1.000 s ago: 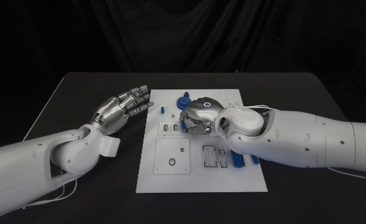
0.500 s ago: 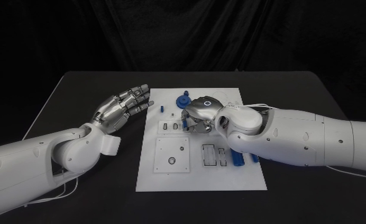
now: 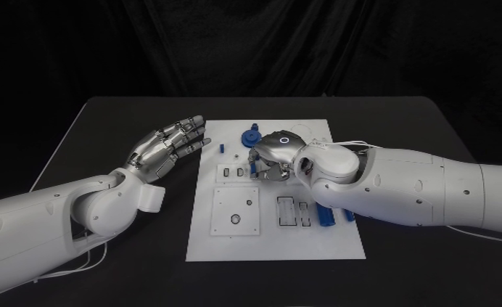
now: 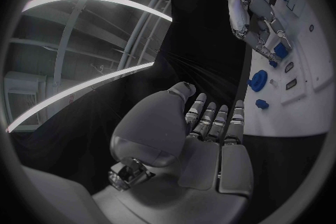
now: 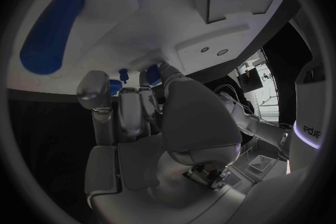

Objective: Assemble the parts on the task board

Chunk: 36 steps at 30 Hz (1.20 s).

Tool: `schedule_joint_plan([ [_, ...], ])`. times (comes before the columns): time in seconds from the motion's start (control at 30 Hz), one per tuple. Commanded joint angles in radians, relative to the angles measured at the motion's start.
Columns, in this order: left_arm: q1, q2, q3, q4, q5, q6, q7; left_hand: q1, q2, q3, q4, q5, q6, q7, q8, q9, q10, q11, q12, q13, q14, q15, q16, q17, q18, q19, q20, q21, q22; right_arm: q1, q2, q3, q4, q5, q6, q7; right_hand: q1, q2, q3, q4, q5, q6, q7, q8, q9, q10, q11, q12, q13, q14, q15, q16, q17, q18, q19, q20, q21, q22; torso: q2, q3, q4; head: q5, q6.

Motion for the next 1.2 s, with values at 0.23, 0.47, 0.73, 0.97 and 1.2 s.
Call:
schedule_joint_plan([
  [0.23,-0.003,0.005,0.001,-0.003,0.003,0.017,0.004,-0.008,0.004,0.008,0.000,-0.005,-0.001,0.003,0.004,0.000,-0.002,0.008,0.004,0.001,-0.004,0.003,0.005,0.001,-0.017,0.005,0.000,0.006,0.001,-0.006,-0.001,-0.003,-0.004,-0.009,0.054,-0.038,-0.030,-0.005,-0.022,0.008,-0.048,-0.064,0.006,-0.039,-0.016,-0.017,0.005,-0.007,-0.004,-0.009,0.007,-0.011,0.056,0.020,-0.011,0.006,-0.021,0.121,0.000,0.0001,0.0003,-0.001,-0.005],
  [0.47,-0.005,0.005,0.001,-0.004,0.003,0.017,0.002,-0.008,0.004,0.008,0.000,-0.005,-0.001,0.003,0.004,0.000,-0.002,0.008,0.004,0.001,-0.004,0.003,0.005,0.001,-0.017,0.005,0.000,0.006,0.001,-0.007,-0.001,-0.003,-0.006,-0.009,0.065,-0.039,-0.037,-0.005,-0.028,0.009,-0.057,-0.086,0.007,-0.053,-0.022,-0.027,0.007,-0.011,-0.009,-0.014,0.009,-0.017,0.052,0.022,-0.017,0.008,-0.035,0.118,0.000,0.0002,0.0001,0.000,-0.008],
  [0.73,-0.006,0.004,0.001,-0.005,0.003,0.018,0.001,-0.008,0.004,0.008,0.000,-0.005,-0.001,0.003,0.004,0.000,-0.002,0.008,0.004,0.001,-0.004,0.003,0.005,0.001,-0.017,0.005,0.000,0.006,0.001,-0.007,0.000,-0.003,-0.007,-0.009,0.068,-0.040,-0.040,-0.004,-0.031,0.010,-0.059,-0.098,0.007,-0.059,-0.026,-0.033,0.007,-0.014,-0.012,-0.017,0.010,-0.021,0.050,0.024,-0.021,0.009,-0.045,0.116,0.000,0.0003,0.0002,0.000,-0.010],
  [0.97,-0.007,0.002,0.001,-0.003,0.003,0.016,0.002,-0.009,0.005,0.013,0.000,-0.005,-0.002,0.004,0.004,0.000,-0.003,0.008,0.004,0.001,-0.005,0.003,0.006,0.001,-0.017,0.005,0.000,0.006,0.001,-0.007,-0.005,-0.003,-0.005,-0.009,0.040,-0.029,-0.054,-0.004,-0.046,0.016,-0.095,-0.145,0.008,-0.097,-0.047,-0.050,0.010,-0.020,-0.020,-0.022,0.012,-0.025,0.047,0.025,-0.026,0.011,-0.058,0.114,0.000,0.0001,0.0005,0.000,-0.010],
  [1.2,-0.008,-0.007,0.001,0.002,0.003,0.006,0.006,-0.010,0.005,0.013,0.000,-0.005,0.000,0.004,0.004,0.000,-0.002,0.009,0.006,0.001,-0.005,0.003,0.006,0.001,-0.017,0.006,0.000,0.007,0.001,-0.006,-0.028,-0.003,0.022,-0.009,-0.047,0.010,-0.107,-0.057,-0.085,0.072,-0.108,-0.239,0.003,-0.167,-0.093,-0.085,0.006,-0.035,-0.038,-0.026,0.009,-0.026,0.048,0.026,-0.033,0.008,-0.070,0.113,0.001,0.0002,0.0003,0.005,-0.005],
])
